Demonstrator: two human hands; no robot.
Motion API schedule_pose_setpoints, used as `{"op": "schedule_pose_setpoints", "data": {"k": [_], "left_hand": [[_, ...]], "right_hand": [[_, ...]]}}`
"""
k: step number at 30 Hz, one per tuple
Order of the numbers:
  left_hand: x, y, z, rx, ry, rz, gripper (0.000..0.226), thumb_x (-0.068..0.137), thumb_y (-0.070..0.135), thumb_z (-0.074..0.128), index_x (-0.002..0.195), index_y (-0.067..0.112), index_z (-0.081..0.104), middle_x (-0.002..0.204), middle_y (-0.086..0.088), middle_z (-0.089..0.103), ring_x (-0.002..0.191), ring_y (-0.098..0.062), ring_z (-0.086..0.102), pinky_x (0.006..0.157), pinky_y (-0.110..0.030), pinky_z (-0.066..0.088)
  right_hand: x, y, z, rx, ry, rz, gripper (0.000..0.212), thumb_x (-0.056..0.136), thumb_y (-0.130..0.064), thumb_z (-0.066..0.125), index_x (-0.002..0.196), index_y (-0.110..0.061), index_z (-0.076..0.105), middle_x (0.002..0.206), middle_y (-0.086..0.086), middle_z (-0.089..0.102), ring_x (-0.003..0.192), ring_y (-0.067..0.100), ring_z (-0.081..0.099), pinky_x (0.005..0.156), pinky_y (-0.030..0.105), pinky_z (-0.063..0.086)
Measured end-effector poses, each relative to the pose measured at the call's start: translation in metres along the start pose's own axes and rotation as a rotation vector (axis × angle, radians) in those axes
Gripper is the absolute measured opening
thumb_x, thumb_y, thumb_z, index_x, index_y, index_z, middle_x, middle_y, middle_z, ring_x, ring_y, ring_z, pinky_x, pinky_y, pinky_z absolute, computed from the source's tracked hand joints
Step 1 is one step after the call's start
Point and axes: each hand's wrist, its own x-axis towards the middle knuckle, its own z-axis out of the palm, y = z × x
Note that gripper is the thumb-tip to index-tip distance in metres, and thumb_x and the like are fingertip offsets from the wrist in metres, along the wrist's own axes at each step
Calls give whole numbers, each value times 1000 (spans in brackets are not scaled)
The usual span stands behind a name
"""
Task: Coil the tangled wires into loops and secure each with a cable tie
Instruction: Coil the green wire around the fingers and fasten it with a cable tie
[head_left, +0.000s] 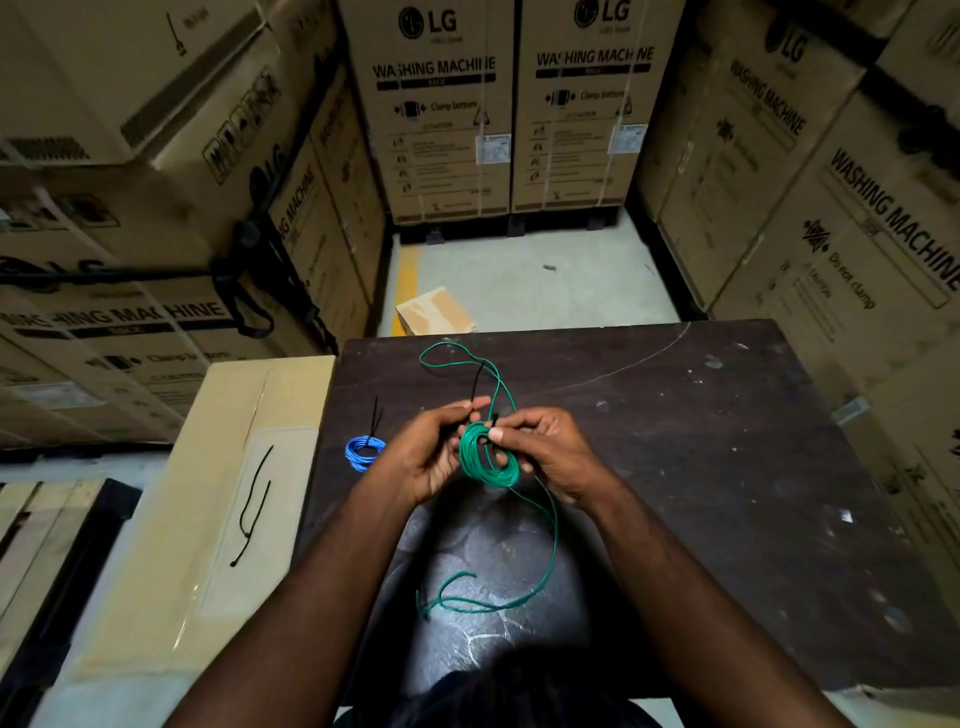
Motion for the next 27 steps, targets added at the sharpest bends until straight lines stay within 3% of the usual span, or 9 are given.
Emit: {"op": "schedule_pose_setpoints", "data": {"k": [4,7,12,18,22,27], "left_hand": [[2,6,-8,-44,-40,-30,30,96,9,39,115,9,62,64,3,51,40,0,35,35,-10,20],[-2,9,-8,27,-67,-34,28,96,14,42,115,13,63,64,4,45,40,0,30,36,-11,13],[-3,2,-8,192,-46,66,25,97,13,45,107,12,68,65,3,37,44,-1,28,36,-12,17],[-7,-2,-9,486,-19,237,25,96,9,49,91,16,72,57,8,43,47,-5,25,42,-17,18],[-7,-7,-10,492,-9,257,25,94,12,53,82,20,73,66,6,54,56,-8,34,47,-18,25],[-9,-8,-10,397,-24,254,21,96,8,49,87,14,67,71,1,50,59,-8,29,44,-15,22]], "right_hand": [[0,3,-1,-29,-14,32,4,83,-4,67,83,-6,70,54,5,60,35,4,35,35,14,24],[0,1,-1,-10,-31,65,7,84,-5,66,81,-8,70,58,5,61,35,3,35,34,14,24],[2,0,-2,-16,-64,77,6,83,-13,68,78,-13,72,62,4,63,38,5,38,35,16,25],[3,-8,-4,-84,-83,41,5,87,-9,64,84,-6,67,51,-2,58,36,4,37,35,17,22],[3,-12,-2,-105,-91,38,4,81,-14,68,79,-11,69,54,1,58,37,5,38,35,16,23],[0,-19,0,-53,-92,49,6,87,1,59,83,-1,62,54,-4,62,39,0,47,38,10,33]]}}
